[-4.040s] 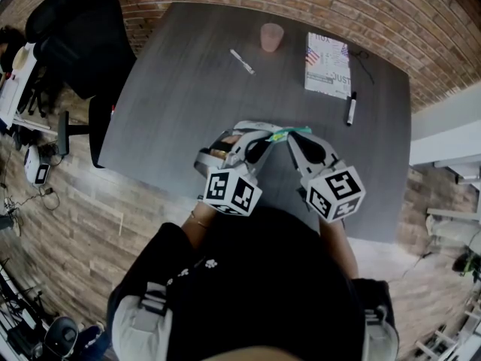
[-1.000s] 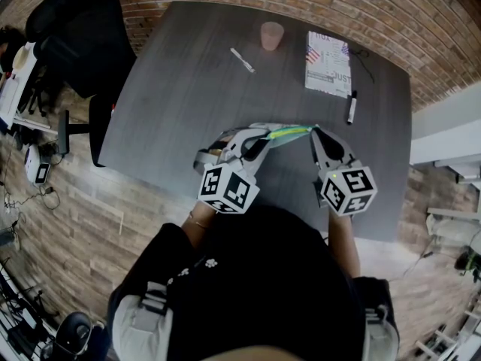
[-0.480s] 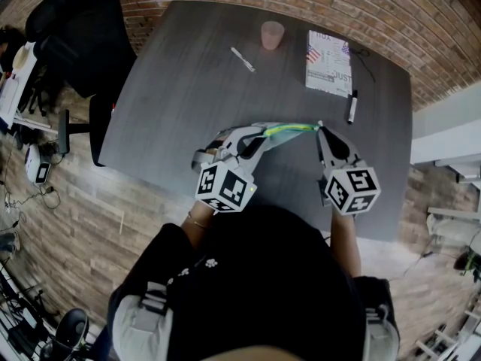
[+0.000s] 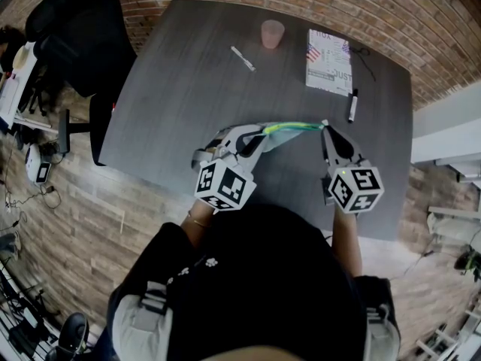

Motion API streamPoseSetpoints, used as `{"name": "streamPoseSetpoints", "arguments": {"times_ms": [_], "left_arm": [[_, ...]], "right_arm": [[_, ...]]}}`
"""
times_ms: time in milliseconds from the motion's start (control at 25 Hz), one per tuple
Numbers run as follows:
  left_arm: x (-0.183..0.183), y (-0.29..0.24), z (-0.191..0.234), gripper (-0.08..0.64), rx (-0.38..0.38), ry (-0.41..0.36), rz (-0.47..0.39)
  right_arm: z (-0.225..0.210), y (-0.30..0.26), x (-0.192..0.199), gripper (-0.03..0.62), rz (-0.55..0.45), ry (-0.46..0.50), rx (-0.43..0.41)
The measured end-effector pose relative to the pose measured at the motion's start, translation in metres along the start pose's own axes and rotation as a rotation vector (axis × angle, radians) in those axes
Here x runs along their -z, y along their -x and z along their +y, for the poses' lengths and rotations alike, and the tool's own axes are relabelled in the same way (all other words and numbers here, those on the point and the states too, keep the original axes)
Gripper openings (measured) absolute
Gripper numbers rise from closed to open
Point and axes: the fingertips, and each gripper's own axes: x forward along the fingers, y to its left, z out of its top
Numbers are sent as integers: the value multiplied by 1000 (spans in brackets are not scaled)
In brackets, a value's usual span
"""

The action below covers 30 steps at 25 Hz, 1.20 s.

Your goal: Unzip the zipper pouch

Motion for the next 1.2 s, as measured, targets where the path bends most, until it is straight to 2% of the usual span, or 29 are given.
{"name": "streamPoseSetpoints", "arguments": {"times_ms": [280, 840, 1000, 1200], "left_arm": [[-1, 0, 0, 9, 3, 6, -7], [-1, 2, 2, 9, 11, 70, -31], [-1, 3, 4, 9, 3, 100, -40], [5, 8, 13, 9, -24, 138, -39]], "right_arm": [[-4, 1, 0, 2, 3, -1, 16], [-10, 2, 5, 5, 12, 5, 28], [-10, 3, 7, 21, 2, 9, 44], [-14, 7, 0, 41, -55, -43, 48]]}}
